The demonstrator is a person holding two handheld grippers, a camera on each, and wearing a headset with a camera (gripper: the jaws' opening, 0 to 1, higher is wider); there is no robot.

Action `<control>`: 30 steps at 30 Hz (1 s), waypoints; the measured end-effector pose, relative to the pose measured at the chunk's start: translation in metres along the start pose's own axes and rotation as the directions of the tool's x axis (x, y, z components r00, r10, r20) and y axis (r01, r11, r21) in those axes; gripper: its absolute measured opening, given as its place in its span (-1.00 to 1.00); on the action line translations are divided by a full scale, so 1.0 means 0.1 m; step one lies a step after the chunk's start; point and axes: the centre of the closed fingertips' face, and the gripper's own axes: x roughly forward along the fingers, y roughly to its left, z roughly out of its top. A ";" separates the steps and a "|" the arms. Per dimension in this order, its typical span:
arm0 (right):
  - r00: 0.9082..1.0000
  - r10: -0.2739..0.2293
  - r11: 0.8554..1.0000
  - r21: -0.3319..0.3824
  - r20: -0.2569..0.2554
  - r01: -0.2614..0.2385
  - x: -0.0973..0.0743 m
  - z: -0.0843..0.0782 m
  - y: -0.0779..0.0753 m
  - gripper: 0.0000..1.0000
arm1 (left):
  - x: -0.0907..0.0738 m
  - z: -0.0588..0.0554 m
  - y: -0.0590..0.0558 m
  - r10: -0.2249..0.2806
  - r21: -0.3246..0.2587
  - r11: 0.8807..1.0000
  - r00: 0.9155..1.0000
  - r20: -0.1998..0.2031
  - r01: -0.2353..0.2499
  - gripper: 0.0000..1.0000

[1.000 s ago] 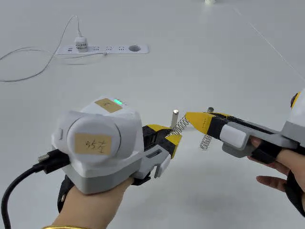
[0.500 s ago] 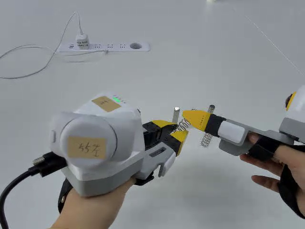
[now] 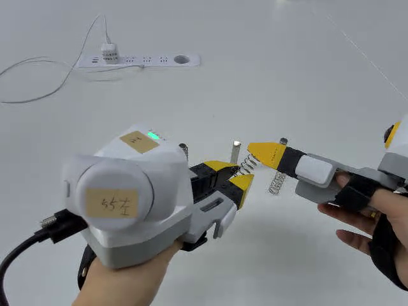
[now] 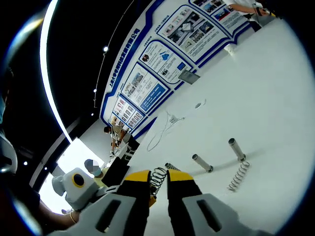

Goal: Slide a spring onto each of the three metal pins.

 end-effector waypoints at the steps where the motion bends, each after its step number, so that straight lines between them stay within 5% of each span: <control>1: 1.000 0.001 1.000 0.001 0.000 -0.001 0.00 0.00 0.00 -0.73 | 0.00 0.00 0.00 0.001 -0.001 1.000 1.000 -0.001 -0.001 -0.79; 9: 1.000 0.012 1.000 -0.004 -0.008 -0.012 0.03 0.00 0.02 -0.76 | 0.00 -0.02 0.01 0.007 -0.033 0.999 1.000 -0.003 -0.007 -0.78; 23: 0.999 -0.040 0.990 -0.133 0.010 0.041 0.08 0.11 -0.03 -0.77 | -0.03 -0.11 0.08 0.040 -0.031 0.999 0.999 -0.035 -0.041 -0.67; 30: 0.996 -0.081 0.974 -0.209 0.032 0.086 0.12 0.21 -0.11 -0.77 | -0.07 -0.14 0.17 0.088 0.024 0.996 0.994 -0.060 -0.086 -0.52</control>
